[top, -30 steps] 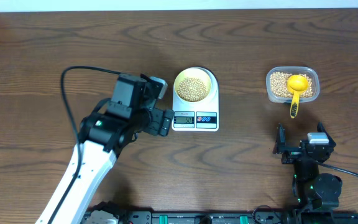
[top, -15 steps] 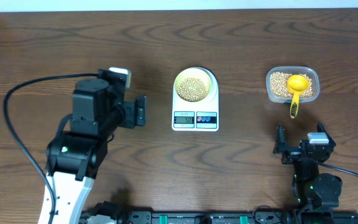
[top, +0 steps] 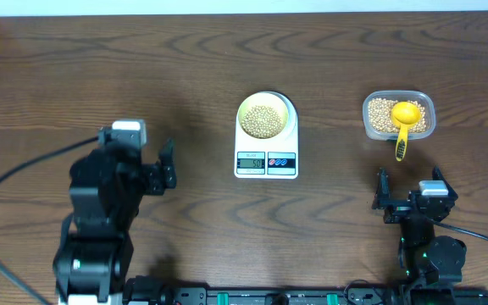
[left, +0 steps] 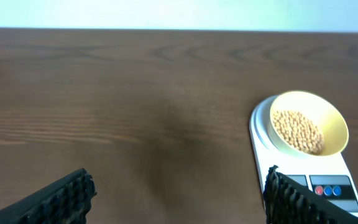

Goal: Scoop item into bowl and weigh 50g on scale

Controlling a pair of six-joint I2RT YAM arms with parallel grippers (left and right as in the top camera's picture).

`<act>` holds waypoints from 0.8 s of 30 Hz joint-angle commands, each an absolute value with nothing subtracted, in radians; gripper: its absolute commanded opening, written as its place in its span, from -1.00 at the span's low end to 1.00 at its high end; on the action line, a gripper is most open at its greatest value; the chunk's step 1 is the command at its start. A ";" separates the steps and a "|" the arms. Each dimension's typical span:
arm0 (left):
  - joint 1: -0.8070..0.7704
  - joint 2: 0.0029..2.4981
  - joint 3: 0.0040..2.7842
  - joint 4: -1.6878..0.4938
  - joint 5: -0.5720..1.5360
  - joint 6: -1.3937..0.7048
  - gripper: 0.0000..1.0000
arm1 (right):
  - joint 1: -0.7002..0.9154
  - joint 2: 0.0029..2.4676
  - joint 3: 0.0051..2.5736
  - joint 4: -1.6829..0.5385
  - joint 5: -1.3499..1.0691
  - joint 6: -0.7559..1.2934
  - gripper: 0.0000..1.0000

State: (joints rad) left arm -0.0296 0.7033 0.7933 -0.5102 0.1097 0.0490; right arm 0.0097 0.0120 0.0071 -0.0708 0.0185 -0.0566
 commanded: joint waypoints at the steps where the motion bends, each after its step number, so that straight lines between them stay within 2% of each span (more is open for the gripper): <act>1: 0.005 0.621 0.729 -0.473 0.123 0.047 0.78 | 0.006 0.005 0.006 -0.075 0.016 -0.068 0.99; 10: 0.062 0.427 0.524 -0.307 0.118 0.047 0.78 | 0.006 0.005 0.006 -0.075 0.016 -0.068 0.98; 24: 0.069 0.215 0.261 -0.036 0.114 0.047 0.79 | 0.006 0.005 0.006 -0.075 0.016 -0.068 0.98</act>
